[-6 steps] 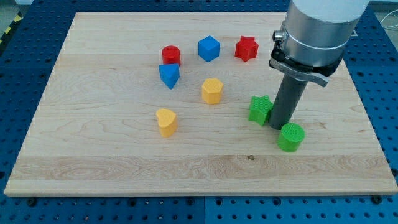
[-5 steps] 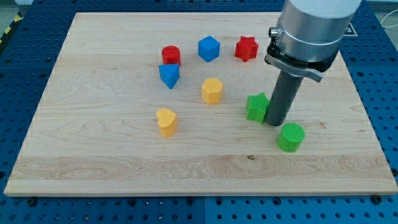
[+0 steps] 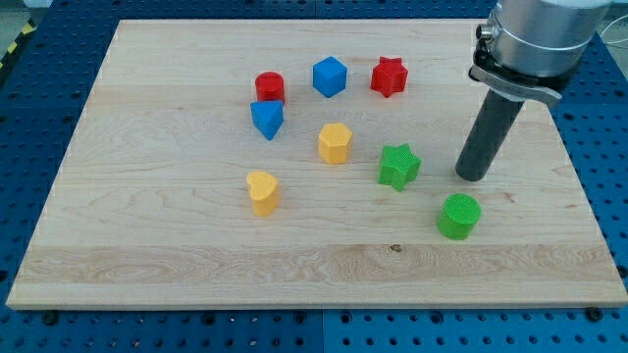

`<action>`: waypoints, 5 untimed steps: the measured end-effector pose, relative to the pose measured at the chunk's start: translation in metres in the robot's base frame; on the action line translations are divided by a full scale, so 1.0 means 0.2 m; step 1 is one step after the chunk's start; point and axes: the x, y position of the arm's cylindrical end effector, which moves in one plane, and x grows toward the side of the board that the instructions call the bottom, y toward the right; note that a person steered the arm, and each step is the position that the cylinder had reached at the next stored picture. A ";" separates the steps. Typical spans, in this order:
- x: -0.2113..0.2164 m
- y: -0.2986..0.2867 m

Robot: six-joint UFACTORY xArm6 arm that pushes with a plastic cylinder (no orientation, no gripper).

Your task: Push the green star towards the yellow hexagon

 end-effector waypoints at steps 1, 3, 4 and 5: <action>-0.01 -0.08; 0.04 -0.19; 0.06 -0.29; 0.07 -0.35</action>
